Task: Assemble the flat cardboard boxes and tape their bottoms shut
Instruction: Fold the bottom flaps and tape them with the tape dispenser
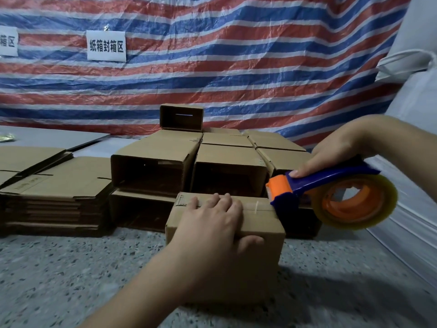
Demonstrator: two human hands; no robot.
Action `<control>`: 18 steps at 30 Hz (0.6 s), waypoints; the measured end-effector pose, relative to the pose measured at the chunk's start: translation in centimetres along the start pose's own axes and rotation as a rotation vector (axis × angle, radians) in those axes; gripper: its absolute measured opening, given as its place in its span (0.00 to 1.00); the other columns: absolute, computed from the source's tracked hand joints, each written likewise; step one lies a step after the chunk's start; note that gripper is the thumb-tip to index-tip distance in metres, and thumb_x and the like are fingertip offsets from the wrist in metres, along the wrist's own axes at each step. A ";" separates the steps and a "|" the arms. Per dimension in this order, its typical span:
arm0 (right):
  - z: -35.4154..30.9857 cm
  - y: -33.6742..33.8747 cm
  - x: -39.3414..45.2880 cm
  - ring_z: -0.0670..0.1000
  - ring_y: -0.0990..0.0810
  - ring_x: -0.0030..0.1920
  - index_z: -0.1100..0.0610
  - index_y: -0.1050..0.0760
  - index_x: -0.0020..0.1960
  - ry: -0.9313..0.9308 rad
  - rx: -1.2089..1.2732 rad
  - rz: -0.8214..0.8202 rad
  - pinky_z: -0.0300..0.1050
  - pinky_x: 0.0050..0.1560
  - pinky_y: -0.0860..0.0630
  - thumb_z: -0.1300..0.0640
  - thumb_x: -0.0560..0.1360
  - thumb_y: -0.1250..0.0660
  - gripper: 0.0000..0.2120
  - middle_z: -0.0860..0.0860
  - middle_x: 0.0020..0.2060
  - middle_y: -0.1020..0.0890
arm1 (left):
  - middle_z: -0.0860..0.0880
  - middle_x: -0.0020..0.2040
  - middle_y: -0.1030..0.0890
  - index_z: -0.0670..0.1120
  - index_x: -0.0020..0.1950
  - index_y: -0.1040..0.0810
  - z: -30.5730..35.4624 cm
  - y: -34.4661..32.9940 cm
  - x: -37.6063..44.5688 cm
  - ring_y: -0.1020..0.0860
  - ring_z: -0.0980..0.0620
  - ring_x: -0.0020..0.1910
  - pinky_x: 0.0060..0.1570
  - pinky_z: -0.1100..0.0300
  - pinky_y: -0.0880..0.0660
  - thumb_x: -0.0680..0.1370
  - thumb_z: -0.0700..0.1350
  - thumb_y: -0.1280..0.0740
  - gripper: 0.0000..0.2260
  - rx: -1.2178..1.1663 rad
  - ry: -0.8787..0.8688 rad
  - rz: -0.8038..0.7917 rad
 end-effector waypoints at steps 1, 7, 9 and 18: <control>0.6 0.0 -0.1 0.53 0.12 0.45 0.55 0.21 0.58 -0.012 -0.011 0.004 0.45 0.45 0.18 0.20 0.48 0.27 0.51 0.55 0.46 0.12 | 0.51 0.80 0.45 0.53 0.79 0.49 0.1 0.0 -0.1 0.48 0.49 0.79 0.76 0.43 0.50 0.73 0.73 0.57 0.39 -0.005 -0.003 0.005; 1.2 -2.4 1.3 0.52 0.12 0.48 0.54 0.20 0.59 -0.047 -0.072 -0.019 0.43 0.46 0.20 0.19 0.53 0.35 0.48 0.52 0.46 0.12 | 0.50 0.78 0.40 0.52 0.77 0.44 0.5 0.8 -0.5 0.44 0.48 0.78 0.75 0.41 0.47 0.74 0.73 0.55 0.37 0.008 0.011 -0.016; 1.5 -2.8 1.6 0.51 0.12 0.47 0.54 0.21 0.59 -0.023 -0.020 0.006 0.42 0.45 0.20 0.20 0.56 0.35 0.46 0.52 0.45 0.12 | 0.48 0.75 0.34 0.49 0.73 0.37 1.2 1.6 0.1 0.39 0.46 0.75 0.74 0.38 0.45 0.73 0.75 0.53 0.39 0.003 0.038 -0.059; 3.2 -3.6 1.9 0.50 0.14 0.42 0.56 0.18 0.55 0.056 0.136 -0.002 0.42 0.47 0.21 0.20 0.55 0.31 0.46 0.53 0.44 0.12 | 0.51 0.81 0.48 0.51 0.80 0.52 3.6 0.1 2.0 0.50 0.50 0.79 0.76 0.44 0.50 0.77 0.70 0.49 0.38 -0.044 -0.145 0.007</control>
Point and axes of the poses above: each hand's wrist, its own x-axis towards the middle knuckle, its own y-axis out of the back of the hand, z = x × y, the point moved 2 cm from there along x, towards the middle knuckle
